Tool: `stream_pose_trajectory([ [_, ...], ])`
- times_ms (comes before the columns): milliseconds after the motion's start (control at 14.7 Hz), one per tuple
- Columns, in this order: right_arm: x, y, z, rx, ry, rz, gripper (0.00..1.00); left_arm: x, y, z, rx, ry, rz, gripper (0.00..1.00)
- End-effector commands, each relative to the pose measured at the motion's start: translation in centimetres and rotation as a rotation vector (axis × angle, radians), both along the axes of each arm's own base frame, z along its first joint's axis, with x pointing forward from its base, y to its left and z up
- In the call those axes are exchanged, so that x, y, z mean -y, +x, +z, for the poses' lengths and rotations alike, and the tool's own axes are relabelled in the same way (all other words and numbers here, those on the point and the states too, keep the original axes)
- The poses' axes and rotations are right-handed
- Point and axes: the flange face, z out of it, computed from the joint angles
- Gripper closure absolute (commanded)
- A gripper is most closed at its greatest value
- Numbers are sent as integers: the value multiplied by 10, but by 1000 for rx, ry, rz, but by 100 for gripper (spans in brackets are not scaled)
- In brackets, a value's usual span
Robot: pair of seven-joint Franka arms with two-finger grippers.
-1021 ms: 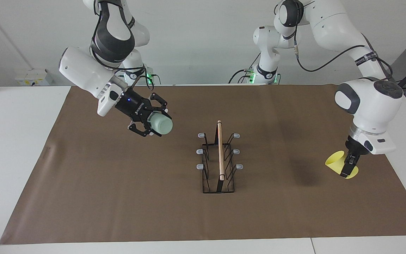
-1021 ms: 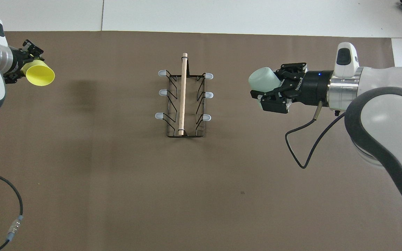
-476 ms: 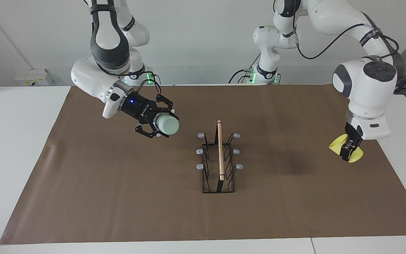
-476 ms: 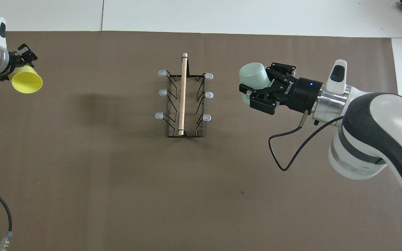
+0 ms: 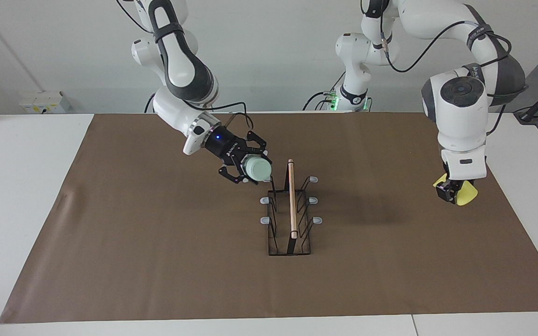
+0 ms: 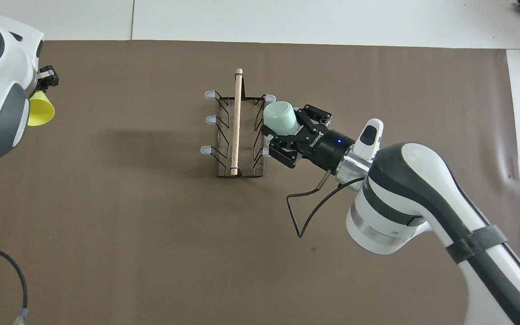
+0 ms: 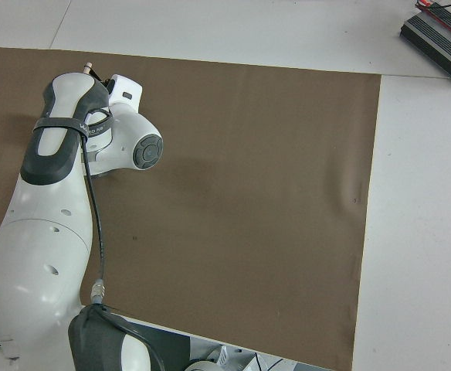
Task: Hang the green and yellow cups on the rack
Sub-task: 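Carry the green cup to the rack with the right gripper and hang it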
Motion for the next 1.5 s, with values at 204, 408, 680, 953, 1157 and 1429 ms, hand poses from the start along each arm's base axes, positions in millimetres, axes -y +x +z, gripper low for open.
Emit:
stream_pose_trajectory([
  [204,-23,-15,-50,9,-39,-49,100,33,-20,16,-46,226,-75,100],
  [408,-29,-20,-55,-5,-34,-63,100,46,-24,18,-56,307,-99,100],
  [680,-28,-21,-56,-10,-36,-70,100,58,-28,21,-17,352,-66,100],
  [953,-32,-24,-97,26,-44,-55,100,91,-41,25,88,353,55,100],
  [1157,-45,-27,-144,73,-31,-78,100,104,-50,22,133,346,125,100],
  [1429,-38,-31,-154,39,-73,-91,100,123,-60,22,221,333,246,100],
])
